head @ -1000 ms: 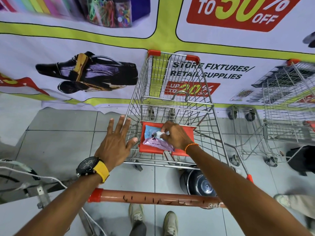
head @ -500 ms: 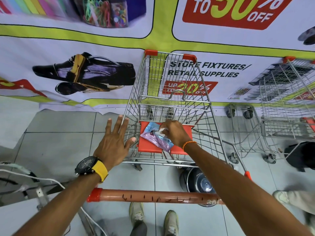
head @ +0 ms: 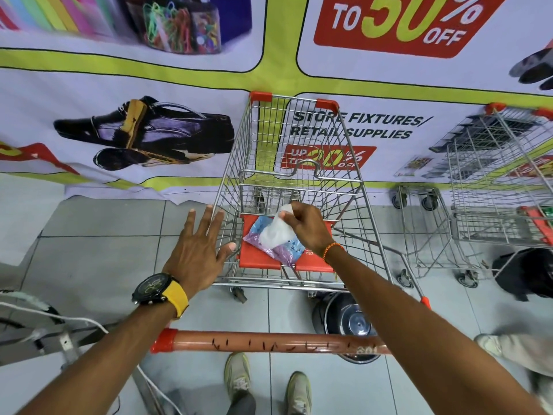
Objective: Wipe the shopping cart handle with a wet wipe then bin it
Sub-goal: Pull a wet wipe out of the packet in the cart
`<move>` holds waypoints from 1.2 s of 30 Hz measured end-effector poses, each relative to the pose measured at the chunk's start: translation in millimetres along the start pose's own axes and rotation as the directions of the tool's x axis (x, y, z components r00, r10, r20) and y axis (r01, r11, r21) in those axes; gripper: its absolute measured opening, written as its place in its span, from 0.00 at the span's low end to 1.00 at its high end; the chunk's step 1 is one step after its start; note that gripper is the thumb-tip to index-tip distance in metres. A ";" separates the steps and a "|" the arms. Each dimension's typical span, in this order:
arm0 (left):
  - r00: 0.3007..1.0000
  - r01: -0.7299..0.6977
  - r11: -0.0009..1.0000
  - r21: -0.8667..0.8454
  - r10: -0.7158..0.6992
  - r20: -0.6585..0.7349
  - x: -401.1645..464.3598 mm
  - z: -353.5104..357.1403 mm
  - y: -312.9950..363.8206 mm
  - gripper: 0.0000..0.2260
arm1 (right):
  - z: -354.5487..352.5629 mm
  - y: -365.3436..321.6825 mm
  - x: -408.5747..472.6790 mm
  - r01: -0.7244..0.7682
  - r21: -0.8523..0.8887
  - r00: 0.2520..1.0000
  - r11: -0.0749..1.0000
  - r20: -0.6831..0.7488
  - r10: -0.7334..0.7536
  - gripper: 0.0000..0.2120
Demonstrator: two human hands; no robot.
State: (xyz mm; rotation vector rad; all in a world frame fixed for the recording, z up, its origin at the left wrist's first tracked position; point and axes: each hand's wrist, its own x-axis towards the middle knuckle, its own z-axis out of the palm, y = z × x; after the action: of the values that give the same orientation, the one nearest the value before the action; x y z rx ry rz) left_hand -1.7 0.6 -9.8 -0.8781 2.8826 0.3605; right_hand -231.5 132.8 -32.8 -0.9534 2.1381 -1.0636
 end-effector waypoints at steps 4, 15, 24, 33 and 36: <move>0.998 0.013 1.000 0.007 -0.014 0.067 2.2 -2.2 -1.1 0.30 | -7.2 -25.5 -12.0 -0.053 0.265 0.996 0.963 0.082 0.033 0.09; 0.966 0.245 0.234 -0.941 0.020 0.257 16.1 -34.9 52.0 0.15 | -13.7 -55.0 -24.9 -0.247 0.586 0.957 0.772 0.270 0.101 0.05; 0.934 0.353 0.001 -0.936 -0.062 0.352 17.3 -32.7 47.3 0.05 | -21.9 -52.6 -29.3 -0.194 0.541 0.977 0.818 0.180 0.113 0.03; 0.894 0.386 -0.262 -0.884 -0.132 0.429 28.3 -23.8 61.2 0.06 | -18.7 -47.1 -28.6 -0.166 0.496 0.986 0.852 0.061 0.157 0.02; 0.890 0.360 -0.256 -0.897 -0.195 0.413 33.1 -19.4 59.0 0.09 | -21.4 -38.2 -25.8 -0.190 0.473 0.981 0.860 0.062 0.183 0.04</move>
State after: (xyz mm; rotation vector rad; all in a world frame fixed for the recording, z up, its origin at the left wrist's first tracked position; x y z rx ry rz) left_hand -62.9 25.4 14.8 -1.4400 1.4100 2.6860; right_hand -218.8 145.9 14.6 -0.5050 1.7788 -1.3873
